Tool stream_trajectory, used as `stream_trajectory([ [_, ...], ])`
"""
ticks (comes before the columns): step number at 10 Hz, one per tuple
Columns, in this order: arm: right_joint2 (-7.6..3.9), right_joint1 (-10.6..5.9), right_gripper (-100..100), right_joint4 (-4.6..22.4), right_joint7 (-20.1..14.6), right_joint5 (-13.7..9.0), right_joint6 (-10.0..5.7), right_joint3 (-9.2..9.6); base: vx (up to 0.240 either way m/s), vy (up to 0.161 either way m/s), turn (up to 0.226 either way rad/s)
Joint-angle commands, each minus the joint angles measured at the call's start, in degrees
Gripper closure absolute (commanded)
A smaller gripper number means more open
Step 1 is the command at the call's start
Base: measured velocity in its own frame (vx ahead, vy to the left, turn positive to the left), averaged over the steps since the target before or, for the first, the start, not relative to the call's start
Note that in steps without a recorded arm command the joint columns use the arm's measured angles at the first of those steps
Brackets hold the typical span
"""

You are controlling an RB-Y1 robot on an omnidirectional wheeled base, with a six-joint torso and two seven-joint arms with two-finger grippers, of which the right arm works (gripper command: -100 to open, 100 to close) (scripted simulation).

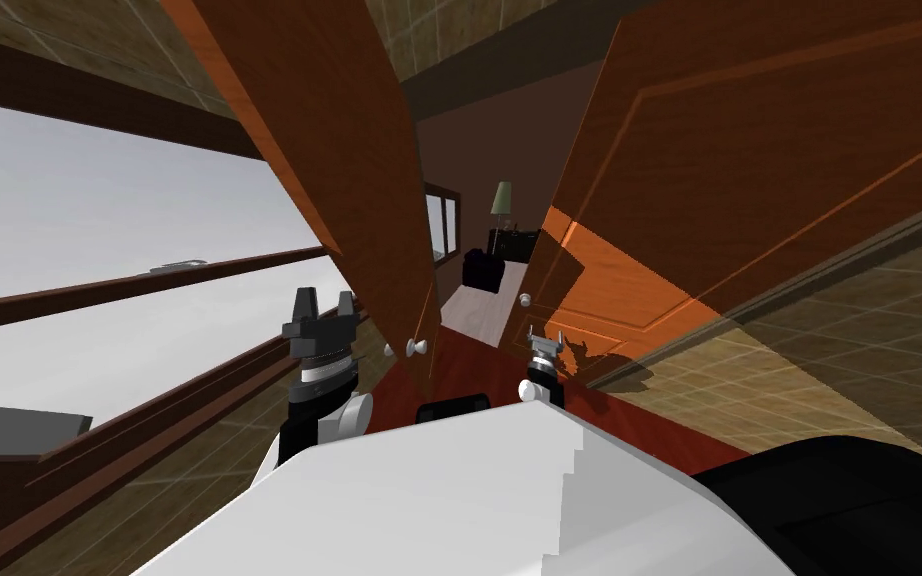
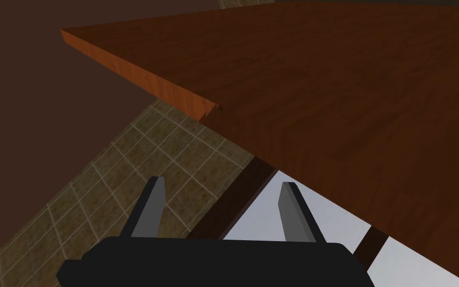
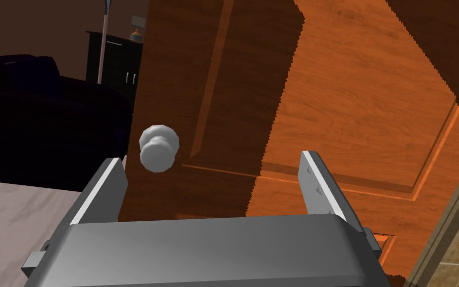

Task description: Pull the door open

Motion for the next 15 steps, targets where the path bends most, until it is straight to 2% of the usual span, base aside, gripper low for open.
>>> stream_trajectory([
  [1, -0.33, -0.79, -100, 1.82, -0.91, -0.56, -0.62, -0.27, 0.039, -0.054, 0.091],
  [4, -0.16, -1.24, -100, 5.24, -3.11, -2.88, -1.92, -0.8, 0.047, -0.053, 0.181],
  [11, 0.91, -2.73, -100, 16.5, -10.33, -10.52, -6.19, -2.53, 0.074, -0.121, 0.299],
  [15, 1.57, -3.3, -100, 20.86, -13.13, -13.48, -7.85, -3.2, 0.021, -0.129, 0.225],
])
